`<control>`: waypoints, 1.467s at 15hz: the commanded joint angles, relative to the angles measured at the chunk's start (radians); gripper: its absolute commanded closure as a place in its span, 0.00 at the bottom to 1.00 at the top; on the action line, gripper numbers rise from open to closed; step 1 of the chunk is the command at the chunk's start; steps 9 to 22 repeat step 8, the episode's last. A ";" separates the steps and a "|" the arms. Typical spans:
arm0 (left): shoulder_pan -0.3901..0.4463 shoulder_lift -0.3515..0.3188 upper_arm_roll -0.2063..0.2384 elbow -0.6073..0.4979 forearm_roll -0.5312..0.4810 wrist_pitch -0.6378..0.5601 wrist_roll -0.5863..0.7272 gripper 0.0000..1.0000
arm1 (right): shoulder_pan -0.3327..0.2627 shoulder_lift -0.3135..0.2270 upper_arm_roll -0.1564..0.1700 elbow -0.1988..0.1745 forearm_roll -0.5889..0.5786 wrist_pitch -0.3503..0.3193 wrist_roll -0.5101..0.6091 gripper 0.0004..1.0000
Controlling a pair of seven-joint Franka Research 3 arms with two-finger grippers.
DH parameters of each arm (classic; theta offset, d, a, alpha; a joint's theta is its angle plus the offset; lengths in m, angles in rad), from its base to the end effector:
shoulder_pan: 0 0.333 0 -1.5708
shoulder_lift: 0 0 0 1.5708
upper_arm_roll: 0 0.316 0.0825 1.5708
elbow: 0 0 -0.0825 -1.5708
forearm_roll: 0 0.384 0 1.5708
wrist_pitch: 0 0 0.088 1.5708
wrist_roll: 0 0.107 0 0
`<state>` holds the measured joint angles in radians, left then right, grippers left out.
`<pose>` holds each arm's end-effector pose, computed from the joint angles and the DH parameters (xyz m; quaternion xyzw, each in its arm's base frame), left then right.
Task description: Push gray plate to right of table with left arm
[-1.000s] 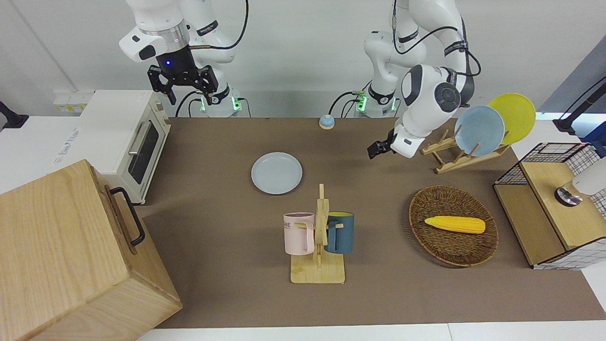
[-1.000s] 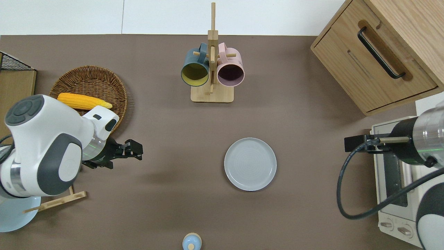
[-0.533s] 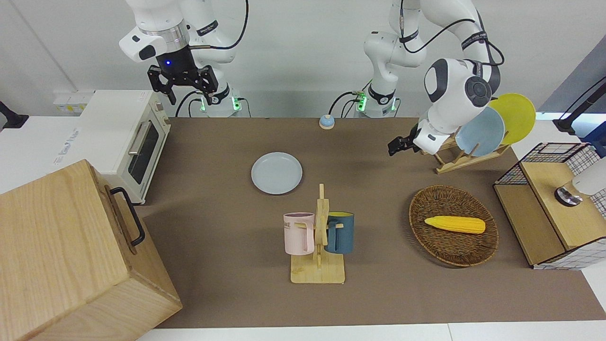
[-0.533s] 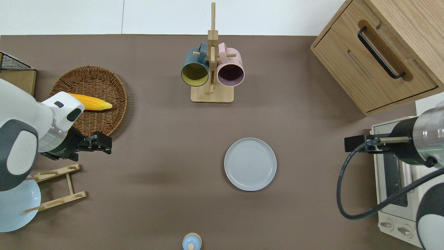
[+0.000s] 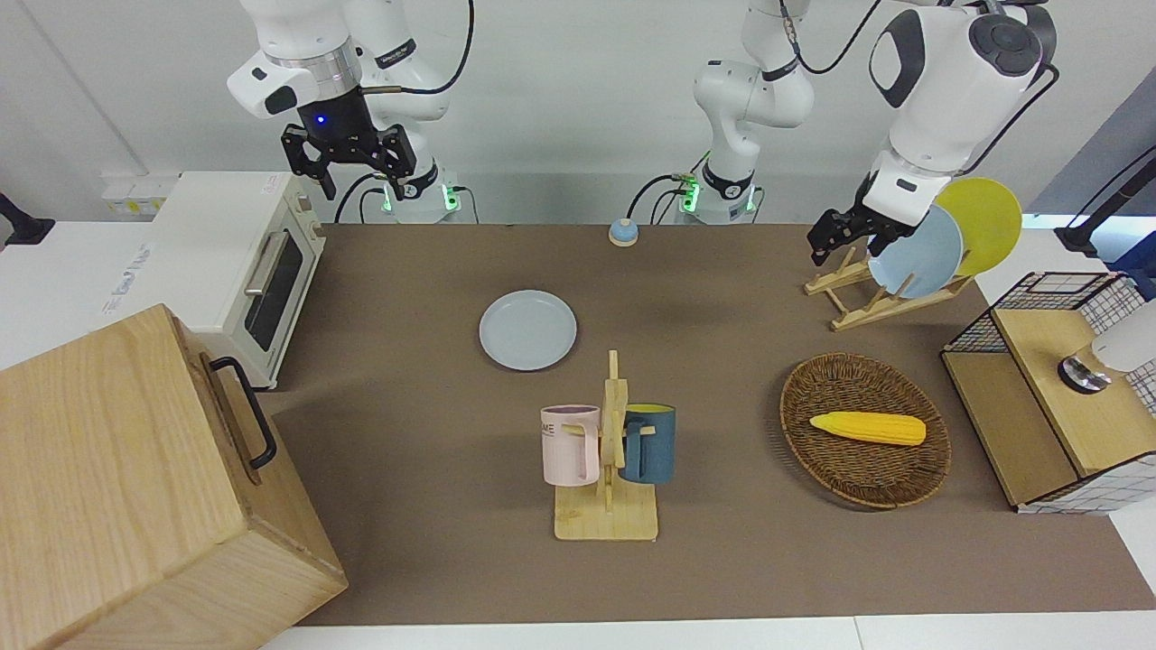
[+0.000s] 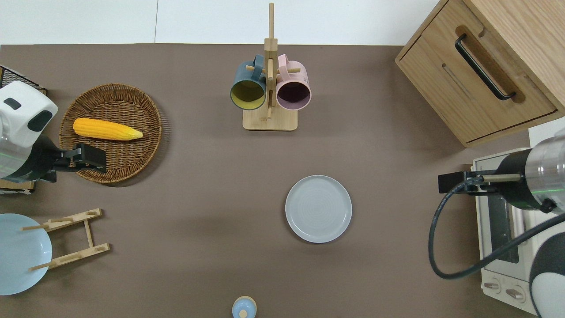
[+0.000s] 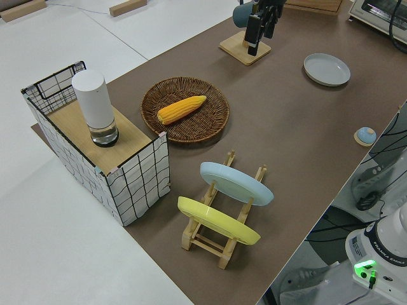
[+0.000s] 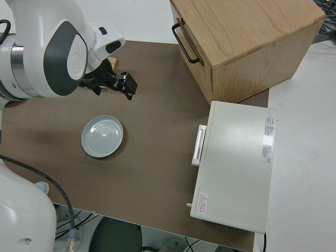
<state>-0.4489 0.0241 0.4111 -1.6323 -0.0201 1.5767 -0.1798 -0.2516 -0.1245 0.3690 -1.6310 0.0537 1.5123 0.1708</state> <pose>0.5579 -0.0257 0.5837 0.9967 0.0715 -0.0392 0.0010 0.5061 0.0788 0.6526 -0.9996 0.0265 0.0019 0.0042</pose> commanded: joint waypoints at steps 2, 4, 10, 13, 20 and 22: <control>0.016 0.013 -0.012 0.060 0.011 -0.035 0.002 0.01 | -0.025 -0.027 0.015 -0.027 0.021 0.000 0.010 0.00; 0.032 0.013 -0.017 0.063 0.017 -0.035 0.002 0.01 | -0.025 -0.027 0.015 -0.027 0.021 0.000 0.010 0.00; 0.039 0.013 -0.021 0.071 0.006 -0.035 0.002 0.01 | -0.025 -0.027 0.015 -0.027 0.021 0.000 0.010 0.00; 0.039 0.013 -0.021 0.071 0.006 -0.035 0.002 0.01 | -0.025 -0.027 0.015 -0.027 0.021 0.000 0.010 0.00; 0.039 0.013 -0.021 0.071 0.006 -0.035 0.002 0.01 | -0.025 -0.027 0.015 -0.027 0.021 0.000 0.010 0.00; 0.039 0.013 -0.021 0.071 0.006 -0.035 0.002 0.01 | -0.025 -0.027 0.015 -0.027 0.021 0.000 0.010 0.00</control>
